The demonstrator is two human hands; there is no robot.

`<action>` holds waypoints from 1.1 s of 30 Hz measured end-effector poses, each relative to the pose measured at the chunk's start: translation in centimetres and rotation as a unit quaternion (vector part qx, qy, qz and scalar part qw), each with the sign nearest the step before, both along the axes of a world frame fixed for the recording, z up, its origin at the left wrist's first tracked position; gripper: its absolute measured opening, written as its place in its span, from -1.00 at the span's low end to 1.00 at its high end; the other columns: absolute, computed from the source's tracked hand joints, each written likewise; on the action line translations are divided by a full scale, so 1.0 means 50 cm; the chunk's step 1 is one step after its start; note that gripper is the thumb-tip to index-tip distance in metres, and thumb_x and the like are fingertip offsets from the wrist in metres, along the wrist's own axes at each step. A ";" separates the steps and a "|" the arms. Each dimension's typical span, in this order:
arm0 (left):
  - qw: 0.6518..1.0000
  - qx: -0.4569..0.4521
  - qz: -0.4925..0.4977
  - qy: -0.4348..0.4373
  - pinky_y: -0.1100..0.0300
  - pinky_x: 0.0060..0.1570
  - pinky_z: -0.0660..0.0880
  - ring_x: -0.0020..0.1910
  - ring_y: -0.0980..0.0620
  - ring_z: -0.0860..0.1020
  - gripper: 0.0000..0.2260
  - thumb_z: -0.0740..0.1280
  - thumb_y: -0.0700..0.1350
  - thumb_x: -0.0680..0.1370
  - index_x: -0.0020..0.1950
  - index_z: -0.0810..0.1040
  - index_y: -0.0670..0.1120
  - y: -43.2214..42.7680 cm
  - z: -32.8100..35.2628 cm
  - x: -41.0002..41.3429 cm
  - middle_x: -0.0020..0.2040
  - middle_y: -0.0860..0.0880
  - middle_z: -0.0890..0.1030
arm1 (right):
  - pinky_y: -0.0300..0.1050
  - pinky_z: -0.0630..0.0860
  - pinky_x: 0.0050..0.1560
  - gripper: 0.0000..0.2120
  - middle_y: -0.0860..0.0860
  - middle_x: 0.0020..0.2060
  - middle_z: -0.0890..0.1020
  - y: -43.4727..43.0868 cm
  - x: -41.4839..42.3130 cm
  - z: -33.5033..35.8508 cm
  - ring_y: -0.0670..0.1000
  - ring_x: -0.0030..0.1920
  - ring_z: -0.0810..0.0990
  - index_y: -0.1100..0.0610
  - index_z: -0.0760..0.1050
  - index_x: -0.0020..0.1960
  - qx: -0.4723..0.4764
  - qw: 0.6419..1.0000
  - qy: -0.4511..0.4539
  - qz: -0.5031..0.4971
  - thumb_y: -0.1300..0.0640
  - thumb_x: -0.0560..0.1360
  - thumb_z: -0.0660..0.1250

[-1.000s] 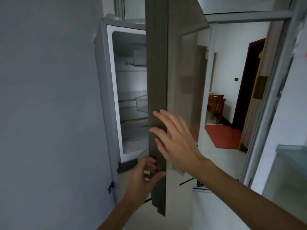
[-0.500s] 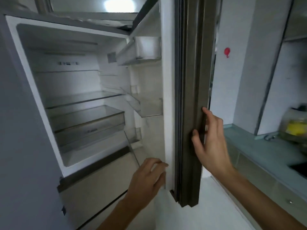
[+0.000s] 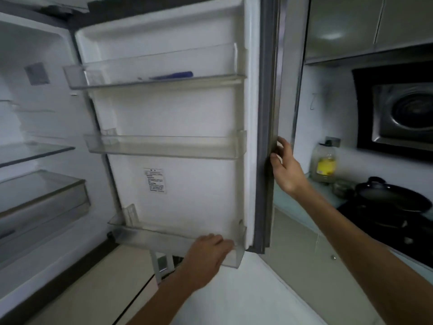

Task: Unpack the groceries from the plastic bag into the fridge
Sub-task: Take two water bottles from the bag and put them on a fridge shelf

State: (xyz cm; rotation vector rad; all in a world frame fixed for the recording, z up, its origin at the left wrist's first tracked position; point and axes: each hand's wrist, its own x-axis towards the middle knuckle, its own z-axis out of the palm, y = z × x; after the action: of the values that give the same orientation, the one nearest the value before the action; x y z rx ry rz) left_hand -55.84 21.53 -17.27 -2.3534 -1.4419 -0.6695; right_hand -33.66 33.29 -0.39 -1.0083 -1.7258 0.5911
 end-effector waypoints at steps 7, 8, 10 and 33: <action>0.999 -0.031 0.029 -0.012 0.20 -0.21 0.45 -0.25 0.03 0.52 -0.45 0.45 -0.33 0.23 0.15 0.51 0.07 0.120 -0.010 0.042 -0.19 0.10 0.57 | 0.01 0.30 0.43 -0.48 0.07 0.49 0.32 0.124 -0.039 0.019 0.16 0.42 0.38 -0.01 -0.04 0.59 -0.090 0.995 -0.016 -0.043 0.03 0.67 0.02; 0.999 -0.037 0.027 -0.018 0.19 -0.21 0.46 -0.24 0.03 0.52 -0.45 0.42 -0.35 0.24 0.16 0.52 0.07 0.133 -0.010 0.042 -0.19 0.09 0.56 | -0.01 0.31 0.41 -0.49 0.08 0.48 0.34 0.138 -0.041 0.020 0.14 0.38 0.41 0.00 0.00 0.58 -0.098 0.994 -0.015 -0.054 0.02 0.67 0.02; 0.998 -0.053 0.025 -0.034 0.16 -0.14 0.47 -0.19 0.00 0.53 -0.46 0.31 -0.36 0.30 0.21 0.52 0.04 0.157 -0.009 0.043 -0.15 0.06 0.56 | -0.03 0.37 0.31 -0.52 0.12 0.44 0.39 0.150 -0.046 0.023 0.13 0.28 0.46 0.03 0.08 0.56 -0.106 0.991 -0.037 -0.071 -0.01 0.66 0.02; 0.983 -0.155 -0.089 -0.038 0.07 -0.14 0.41 -0.01 -0.17 0.58 -0.89 0.20 -0.15 0.55 0.02 0.49 -0.10 0.338 0.056 0.387 -0.03 -0.12 0.60 | 0.01 0.49 0.25 -0.59 0.10 0.22 0.60 0.024 0.406 -0.156 0.16 0.23 0.53 0.11 0.48 0.32 -0.234 0.865 -0.359 -0.262 0.21 0.48 0.20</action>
State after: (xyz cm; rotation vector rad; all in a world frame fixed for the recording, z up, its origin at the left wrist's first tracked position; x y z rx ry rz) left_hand -36.47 38.42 -14.48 -2.7507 -1.4699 -0.6214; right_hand -13.37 34.50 -8.21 -2.1728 -1.8210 0.2780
